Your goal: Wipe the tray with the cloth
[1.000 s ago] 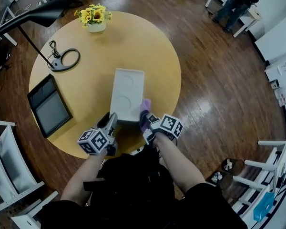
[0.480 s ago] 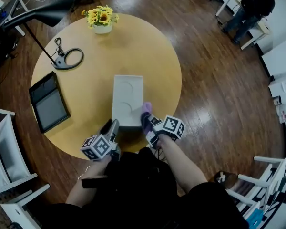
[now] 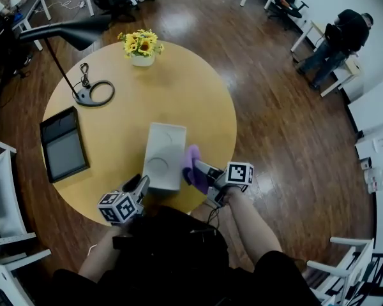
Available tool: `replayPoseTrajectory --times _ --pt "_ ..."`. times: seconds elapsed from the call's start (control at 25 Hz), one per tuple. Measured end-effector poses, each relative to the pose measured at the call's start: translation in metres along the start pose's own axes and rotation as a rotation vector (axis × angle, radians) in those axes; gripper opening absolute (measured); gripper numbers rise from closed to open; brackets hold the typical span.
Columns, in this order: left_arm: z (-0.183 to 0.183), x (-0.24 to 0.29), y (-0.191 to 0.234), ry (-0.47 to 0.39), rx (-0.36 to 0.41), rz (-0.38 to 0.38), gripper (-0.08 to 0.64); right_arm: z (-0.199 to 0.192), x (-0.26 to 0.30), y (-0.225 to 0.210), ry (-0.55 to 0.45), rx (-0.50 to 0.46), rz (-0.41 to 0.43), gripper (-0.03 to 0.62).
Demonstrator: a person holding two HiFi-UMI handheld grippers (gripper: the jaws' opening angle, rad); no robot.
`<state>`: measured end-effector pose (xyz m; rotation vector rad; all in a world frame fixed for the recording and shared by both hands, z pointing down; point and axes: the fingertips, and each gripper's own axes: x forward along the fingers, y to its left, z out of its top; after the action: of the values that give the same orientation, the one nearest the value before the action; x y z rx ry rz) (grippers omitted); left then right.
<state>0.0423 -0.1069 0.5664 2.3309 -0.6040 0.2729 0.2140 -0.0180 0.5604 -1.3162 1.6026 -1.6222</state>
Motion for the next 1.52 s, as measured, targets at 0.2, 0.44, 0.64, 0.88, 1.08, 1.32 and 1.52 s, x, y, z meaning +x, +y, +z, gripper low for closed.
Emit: replayPoseTrajectory --times 0.2,0.44,0.64,0.88,1.08,1.32,1.52 --pt "0.031 0.018 -0.041 -0.027 0.206 -0.076 0.137 0.104 0.045 0.032 0.114 -0.416 -0.058 0.075" --pt "0.024 0.036 -0.055 0.025 0.152 -0.033 0.138 0.152 0.153 0.058 0.283 -0.61 -0.067 0.075" --pt "0.022 0.034 -0.061 0.003 0.154 0.071 0.137 0.154 0.213 0.029 0.464 -0.642 -0.124 0.075" --pt "0.005 0.038 -0.043 0.063 0.274 0.185 0.137 0.099 0.248 -0.025 0.824 -0.71 -0.227 0.075" --pt "0.012 0.03 -0.033 0.009 0.21 0.22 0.113 0.098 0.231 -0.032 0.8 -0.592 -0.159 0.075" --pt "0.012 0.029 -0.031 0.003 0.196 0.22 0.112 0.111 0.193 -0.047 0.742 -0.517 -0.18 0.075" --pt "0.011 0.027 -0.03 -0.001 0.163 0.182 0.112 0.117 0.161 -0.057 0.606 -0.399 -0.175 0.075"
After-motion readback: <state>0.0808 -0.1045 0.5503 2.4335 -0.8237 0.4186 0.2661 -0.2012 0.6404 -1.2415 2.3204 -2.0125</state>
